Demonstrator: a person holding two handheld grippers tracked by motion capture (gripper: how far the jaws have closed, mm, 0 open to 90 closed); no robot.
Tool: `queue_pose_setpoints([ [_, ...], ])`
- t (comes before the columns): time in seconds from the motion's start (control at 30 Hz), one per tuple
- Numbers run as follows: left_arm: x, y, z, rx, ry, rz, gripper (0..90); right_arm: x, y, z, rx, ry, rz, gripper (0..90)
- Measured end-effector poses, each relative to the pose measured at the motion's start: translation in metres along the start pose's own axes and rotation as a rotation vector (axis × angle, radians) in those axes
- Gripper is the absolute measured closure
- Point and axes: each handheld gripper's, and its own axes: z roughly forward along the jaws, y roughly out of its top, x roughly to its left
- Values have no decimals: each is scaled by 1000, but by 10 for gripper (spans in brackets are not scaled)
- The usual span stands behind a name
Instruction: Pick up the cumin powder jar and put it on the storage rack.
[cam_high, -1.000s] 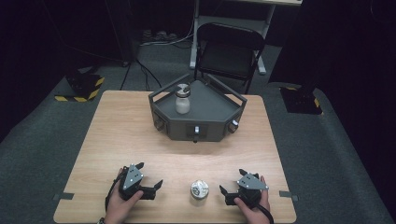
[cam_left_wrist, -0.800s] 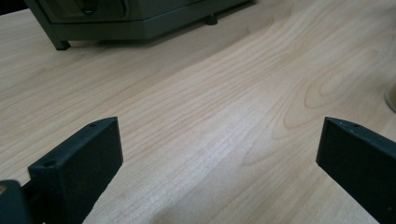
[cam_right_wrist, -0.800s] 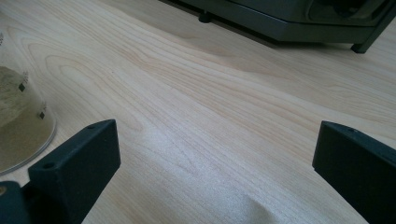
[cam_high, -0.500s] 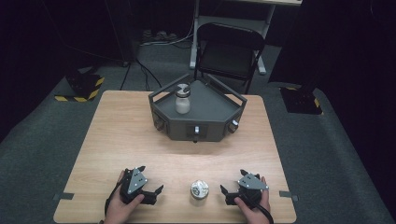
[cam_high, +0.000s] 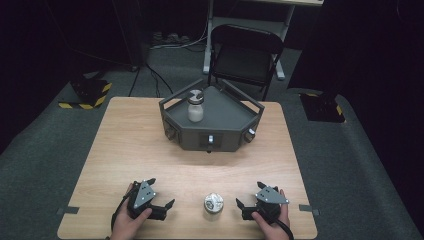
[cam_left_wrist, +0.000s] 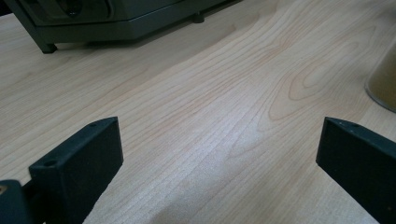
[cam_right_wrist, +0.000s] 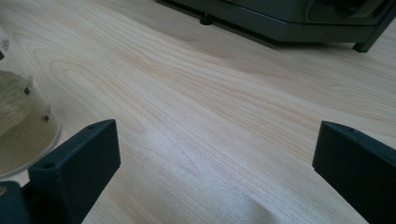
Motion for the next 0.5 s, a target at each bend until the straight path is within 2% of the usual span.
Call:
queue_pose_setpoints([
  [0.13, 4, 1, 1, 6, -10, -23, 9, 2, -2, -1, -9, -6, 3, 7],
  [0.27, 4, 0, 1, -2, -14, -16, 9, 5, -1, -5, -21, -20, 11, 7],
  [0.37, 6, -1, 0, -8, -27, -11, 9, 6, -1, -12, -58, -24, 36, 7],
  [0.5, 6, -1, 0, -8, -26, -15, 9, 9, 0, -20, -89, -25, 39, 5],
])
